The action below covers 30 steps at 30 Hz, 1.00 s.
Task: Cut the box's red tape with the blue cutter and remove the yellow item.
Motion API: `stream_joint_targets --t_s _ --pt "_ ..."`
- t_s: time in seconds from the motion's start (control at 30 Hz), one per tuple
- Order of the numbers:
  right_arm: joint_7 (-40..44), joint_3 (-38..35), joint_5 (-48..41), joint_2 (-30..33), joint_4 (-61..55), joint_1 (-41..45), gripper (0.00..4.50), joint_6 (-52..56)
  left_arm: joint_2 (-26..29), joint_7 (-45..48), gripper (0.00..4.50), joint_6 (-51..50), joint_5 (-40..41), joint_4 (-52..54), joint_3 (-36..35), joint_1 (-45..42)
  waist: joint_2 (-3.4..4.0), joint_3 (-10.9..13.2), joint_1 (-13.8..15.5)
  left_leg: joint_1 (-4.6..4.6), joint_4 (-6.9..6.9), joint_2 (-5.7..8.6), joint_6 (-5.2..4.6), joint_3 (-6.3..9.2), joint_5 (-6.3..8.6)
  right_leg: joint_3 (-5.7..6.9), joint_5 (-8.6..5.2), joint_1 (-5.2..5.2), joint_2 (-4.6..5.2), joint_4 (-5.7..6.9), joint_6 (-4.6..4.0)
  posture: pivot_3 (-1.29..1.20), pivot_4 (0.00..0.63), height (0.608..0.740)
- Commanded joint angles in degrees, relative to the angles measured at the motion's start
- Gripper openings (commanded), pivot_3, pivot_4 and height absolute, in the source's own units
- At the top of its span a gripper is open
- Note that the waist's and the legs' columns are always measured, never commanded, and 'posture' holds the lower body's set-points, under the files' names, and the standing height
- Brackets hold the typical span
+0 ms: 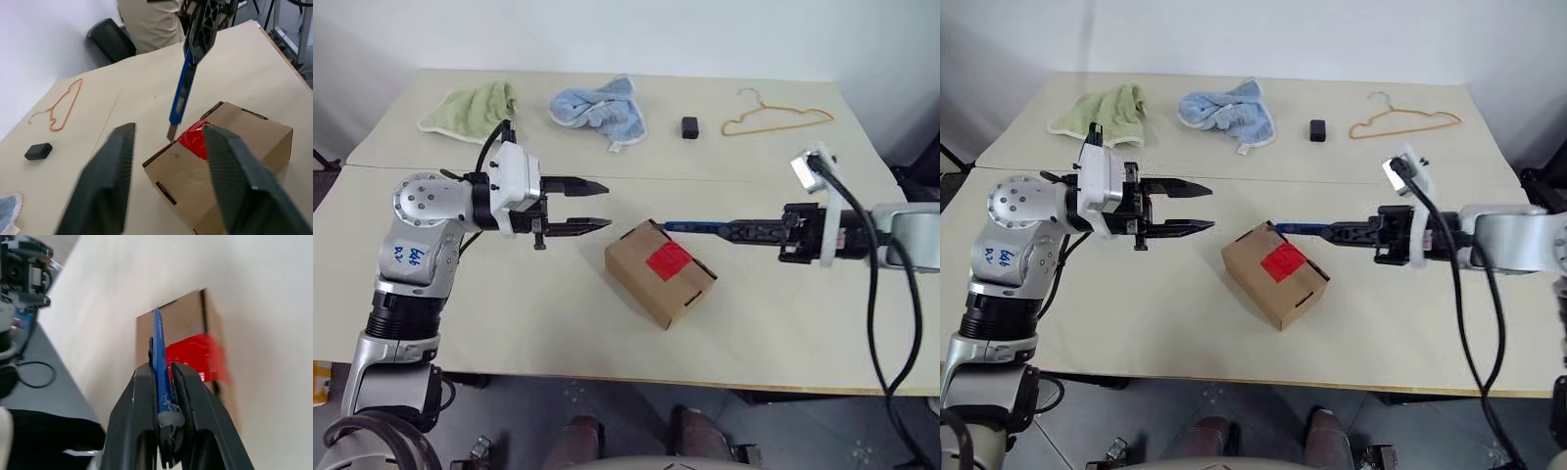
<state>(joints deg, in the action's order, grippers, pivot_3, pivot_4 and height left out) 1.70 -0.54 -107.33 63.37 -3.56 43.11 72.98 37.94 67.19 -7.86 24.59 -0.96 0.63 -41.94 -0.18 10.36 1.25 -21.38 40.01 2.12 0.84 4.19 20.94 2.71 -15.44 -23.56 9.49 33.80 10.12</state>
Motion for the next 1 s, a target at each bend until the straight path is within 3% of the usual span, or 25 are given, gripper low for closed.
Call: stream_joint_targets --t_s 0.03,0.17,0.47,0.67,1.0 --pt "2.4 0.5 5.1 4.2 0.9 6.6 0.17 5.4 -3.2 -1.8 1.05 -1.2 -2.3 1.4 4.1 2.3 0.04 0.0 0.0 0.0 -0.01 0.0 0.0 -0.01 0.0 0.0 0.0 0.0 0.0 0.0 0.0 0.0 0.15 0.74" --pt "4.1 4.1 12.1 3.3 1.2 15.0 0.17 10.6 -8.5 -5.9 0.0 -3.7 -4.6 1.6 7.6 3.5 0.03 0.0 0.0 0.01 -0.03 -0.02 0.0 -0.03 0.0 -0.03 0.0 -0.03 -0.01 -0.01 0.0 0.0 0.15 0.74" --pt "4.6 6.1 21.1 -3.9 0.1 24.6 0.17 17.8 -10.0 -12.2 0.0 -13.0 -8.6 2.5 9.7 5.3 0.02 0.0 -0.3 -0.03 -0.06 0.0 0.01 -0.05 0.0 -0.05 0.0 -0.12 -0.01 0.03 0.0 0.0 0.15 0.74" --pt "4.7 5.1 24.5 -8.1 -2.4 24.0 0.17 19.5 -9.2 -12.8 0.0 -19.9 -9.5 2.5 10.7 4.5 0.02 0.0 0.2 -0.04 -0.06 0.01 0.01 -0.03 0.0 -0.04 0.0 -0.12 -0.01 0.04 0.0 0.0 0.15 0.74" --pt "7.7 4.3 31.1 -9.6 -4.8 21.9 0.17 19.5 -9.9 -13.6 0.0 -23.3 -10.4 3.7 12.2 4.6 0.02 0.0 0.0 -0.02 -0.05 0.02 0.01 -0.04 0.0 -0.04 0.0 -0.11 0.0 0.05 -0.01 0.0 0.15 0.74"
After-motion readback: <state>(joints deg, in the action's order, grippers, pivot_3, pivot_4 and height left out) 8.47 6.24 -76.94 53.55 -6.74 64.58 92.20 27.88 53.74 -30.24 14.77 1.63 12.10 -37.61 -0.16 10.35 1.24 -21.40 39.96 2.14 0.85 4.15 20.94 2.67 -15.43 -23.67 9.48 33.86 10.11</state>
